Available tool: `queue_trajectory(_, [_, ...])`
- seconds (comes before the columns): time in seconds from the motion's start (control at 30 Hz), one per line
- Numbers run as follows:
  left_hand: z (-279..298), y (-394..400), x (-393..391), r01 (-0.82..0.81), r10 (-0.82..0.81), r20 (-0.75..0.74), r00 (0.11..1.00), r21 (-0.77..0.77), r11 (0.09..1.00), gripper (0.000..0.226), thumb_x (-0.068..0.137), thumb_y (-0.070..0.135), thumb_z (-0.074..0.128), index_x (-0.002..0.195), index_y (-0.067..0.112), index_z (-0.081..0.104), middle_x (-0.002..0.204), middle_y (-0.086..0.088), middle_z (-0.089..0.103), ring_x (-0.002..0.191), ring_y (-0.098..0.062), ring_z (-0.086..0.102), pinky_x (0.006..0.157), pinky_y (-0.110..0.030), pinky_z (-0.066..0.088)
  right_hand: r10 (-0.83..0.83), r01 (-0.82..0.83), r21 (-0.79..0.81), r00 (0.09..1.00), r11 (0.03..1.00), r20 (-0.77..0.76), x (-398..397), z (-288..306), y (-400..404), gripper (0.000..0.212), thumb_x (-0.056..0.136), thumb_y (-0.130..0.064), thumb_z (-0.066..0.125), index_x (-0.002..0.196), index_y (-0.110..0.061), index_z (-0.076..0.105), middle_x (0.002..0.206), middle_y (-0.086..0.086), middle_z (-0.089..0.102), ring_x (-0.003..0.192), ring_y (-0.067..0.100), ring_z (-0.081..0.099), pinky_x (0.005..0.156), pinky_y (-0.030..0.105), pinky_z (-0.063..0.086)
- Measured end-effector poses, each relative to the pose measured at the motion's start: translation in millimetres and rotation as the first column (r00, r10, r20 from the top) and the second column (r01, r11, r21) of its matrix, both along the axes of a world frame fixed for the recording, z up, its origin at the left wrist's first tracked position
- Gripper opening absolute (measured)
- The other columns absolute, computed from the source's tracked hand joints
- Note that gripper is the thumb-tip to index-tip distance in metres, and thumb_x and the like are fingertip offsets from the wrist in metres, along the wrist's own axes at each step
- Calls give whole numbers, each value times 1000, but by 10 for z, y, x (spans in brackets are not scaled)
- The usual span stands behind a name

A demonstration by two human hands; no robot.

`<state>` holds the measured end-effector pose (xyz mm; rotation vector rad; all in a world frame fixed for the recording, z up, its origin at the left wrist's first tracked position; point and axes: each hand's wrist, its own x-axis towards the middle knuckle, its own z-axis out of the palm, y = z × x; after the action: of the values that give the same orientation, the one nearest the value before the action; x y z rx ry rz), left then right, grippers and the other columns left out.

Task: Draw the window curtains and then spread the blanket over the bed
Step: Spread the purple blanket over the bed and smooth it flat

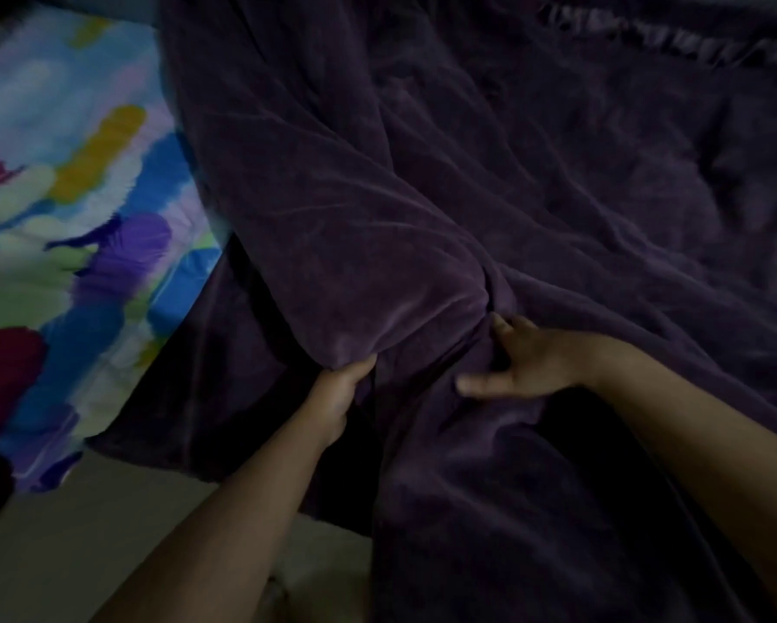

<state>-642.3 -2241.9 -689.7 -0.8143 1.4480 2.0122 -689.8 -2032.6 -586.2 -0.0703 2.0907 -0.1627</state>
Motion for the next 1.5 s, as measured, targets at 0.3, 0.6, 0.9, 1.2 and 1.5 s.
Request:
queue_trajectory(0.3, [690, -438, 389, 79, -48, -262, 964, 108, 991, 28, 72, 30, 62, 99, 34, 61, 91, 20, 73, 89, -1, 67, 75, -19, 53, -148, 112, -107, 890, 988, -432, 436, 212, -376, 55, 77, -15, 54, 131, -14, 39, 112, 17, 63, 104, 32, 59, 88, 36, 48])
queue_trajectory(0.6, [2486, -1762, 725, -61, 164, -465, 870, 229, 971, 23, 86, 17, 48, 100, 11, 64, 79, 3, 77, 75, -10, 72, 64, -22, 59, -483, 232, -749, 865, 621, -132, 978, 1679, -923, 54, 40, 17, 38, 75, -15, 64, 58, 1, 59, 42, 2, 52, 38, 7, 33])
queue_trajectory(0.9, [3587, -2958, 810, -67, 143, -562, 814, 152, 986, 36, 89, 5, 42, 77, 12, 76, 77, -3, 77, 73, -14, 73, 63, -22, 58, -551, 432, -753, 827, 496, 112, 1397, 1479, -2178, 72, 44, 15, 42, 101, -19, 68, 88, 3, 69, 79, 17, 62, 50, 10, 48])
queue_trajectory(1.2, [1729, -3087, 1128, 545, -514, 190, 836, -383, 746, 20, 95, 17, 42, 77, 18, 50, 82, -3, 54, 70, -15, 53, 59, -32, 50, -53, 10, 196, 975, 981, 214, 1830, -66, -2216, 41, 93, -19, 32, 126, 0, 47, 122, 26, 60, 99, 32, 66, 77, 26, 55])
queue_trajectory(1.5, [814, -3446, 948, 315, -345, 95, 934, -673, 669, 67, 76, 28, 73, 131, 4, 43, 129, -7, 54, 112, -23, 54, 98, -31, 44, -300, 220, -221, 833, 950, -465, 1293, -362, -2895, 66, 84, -49, 55, 136, -13, 37, 134, 14, 48, 123, 31, 45, 99, 40, 43])
